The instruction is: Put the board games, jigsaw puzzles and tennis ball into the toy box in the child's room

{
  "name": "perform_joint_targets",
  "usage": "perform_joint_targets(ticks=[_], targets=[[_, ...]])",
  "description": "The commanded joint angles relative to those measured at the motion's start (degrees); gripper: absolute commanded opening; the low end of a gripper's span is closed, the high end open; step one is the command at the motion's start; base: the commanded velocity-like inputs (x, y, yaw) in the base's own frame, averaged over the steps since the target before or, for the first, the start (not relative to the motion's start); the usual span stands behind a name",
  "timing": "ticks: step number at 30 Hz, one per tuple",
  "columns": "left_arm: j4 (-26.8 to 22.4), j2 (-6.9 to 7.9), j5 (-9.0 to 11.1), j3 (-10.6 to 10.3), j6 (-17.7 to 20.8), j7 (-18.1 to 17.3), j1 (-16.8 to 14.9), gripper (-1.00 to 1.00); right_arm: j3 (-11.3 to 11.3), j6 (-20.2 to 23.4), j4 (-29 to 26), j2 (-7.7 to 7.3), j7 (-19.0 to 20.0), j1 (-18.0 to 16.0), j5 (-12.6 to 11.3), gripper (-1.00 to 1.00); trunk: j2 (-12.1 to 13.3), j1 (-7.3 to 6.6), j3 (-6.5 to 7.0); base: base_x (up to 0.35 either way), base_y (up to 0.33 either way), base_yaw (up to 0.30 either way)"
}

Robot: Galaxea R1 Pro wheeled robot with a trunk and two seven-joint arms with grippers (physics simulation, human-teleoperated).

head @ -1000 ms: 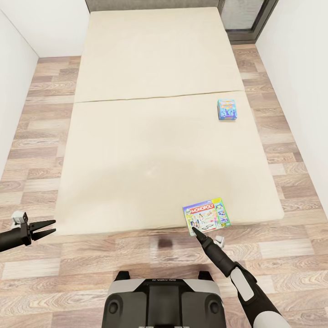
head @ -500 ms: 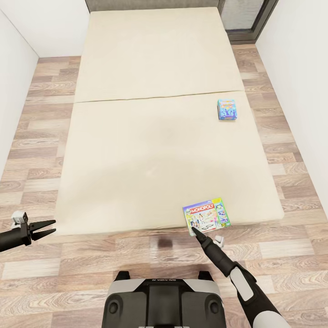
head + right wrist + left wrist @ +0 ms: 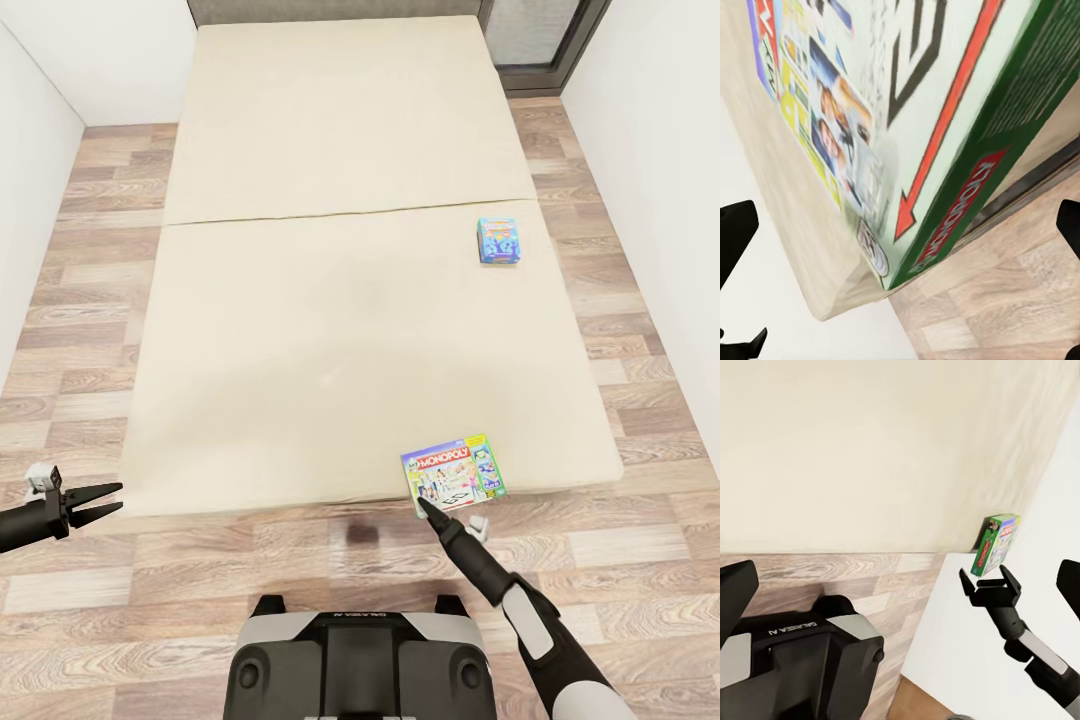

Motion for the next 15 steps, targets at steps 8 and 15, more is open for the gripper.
perform_joint_targets(ticks=[8,15], targets=[[0.01,-0.01,-0.1,0.07,0.61,-0.24,-0.02,1.0,0.1,0.53,-0.08,0.27,0.51,-1.18,-0.09,1.0,-0.03,0.01,-0.02,0.0,0.0,0.0],[0.01,-0.02,-0.1,0.07,0.61,-0.24,-0.02,1.0,0.18,0.53,-0.1,0.34,0.71,-1.5,-0.06,1.0,-0.03,0.01,-0.02,0.0,0.0,0.0]])
